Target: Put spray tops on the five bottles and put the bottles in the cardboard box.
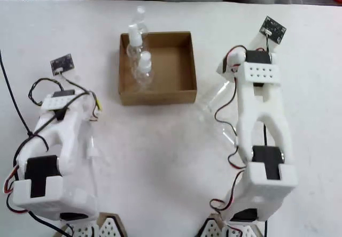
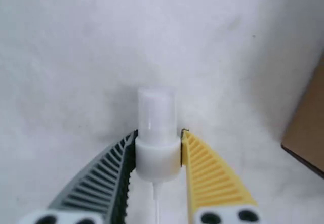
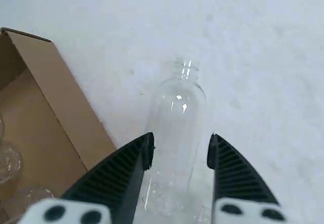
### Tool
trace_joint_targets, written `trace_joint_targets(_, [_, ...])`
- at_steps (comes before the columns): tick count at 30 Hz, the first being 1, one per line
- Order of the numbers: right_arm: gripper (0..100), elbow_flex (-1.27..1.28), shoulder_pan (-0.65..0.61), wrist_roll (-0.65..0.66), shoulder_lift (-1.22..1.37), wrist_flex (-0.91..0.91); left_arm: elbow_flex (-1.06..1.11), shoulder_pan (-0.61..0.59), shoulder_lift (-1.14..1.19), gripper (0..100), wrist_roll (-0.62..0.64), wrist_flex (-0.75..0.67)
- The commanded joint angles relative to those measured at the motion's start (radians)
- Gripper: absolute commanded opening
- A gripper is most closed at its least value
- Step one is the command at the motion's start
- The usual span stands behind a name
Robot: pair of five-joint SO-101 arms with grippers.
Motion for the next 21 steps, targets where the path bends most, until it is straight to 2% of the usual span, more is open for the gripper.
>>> trace_joint_targets(1, [15.9, -0.146, 0.007, -0.026, 0.062, 0.054, -0.006, 0.015, -0.028, 3, -0.014, -0.020])
trace_joint_targets(6, [16.6, -0.292, 0.005, -0.054, 0.188, 0.122, -0.006, 0.015, -0.028, 3, -0.014, -0.020])
trace_joint_targets(12, [27.9, -0.440, -0.027, -0.054, 0.291, 0.242, -0.006, 0.016, -0.028, 3, -0.014, -0.020])
trace_joint_targets(21, [22.6, -0.572, -0.035, -0.054, 0.435, 0.249, -0.006, 0.016, -0.028, 3, -0.015, -0.020])
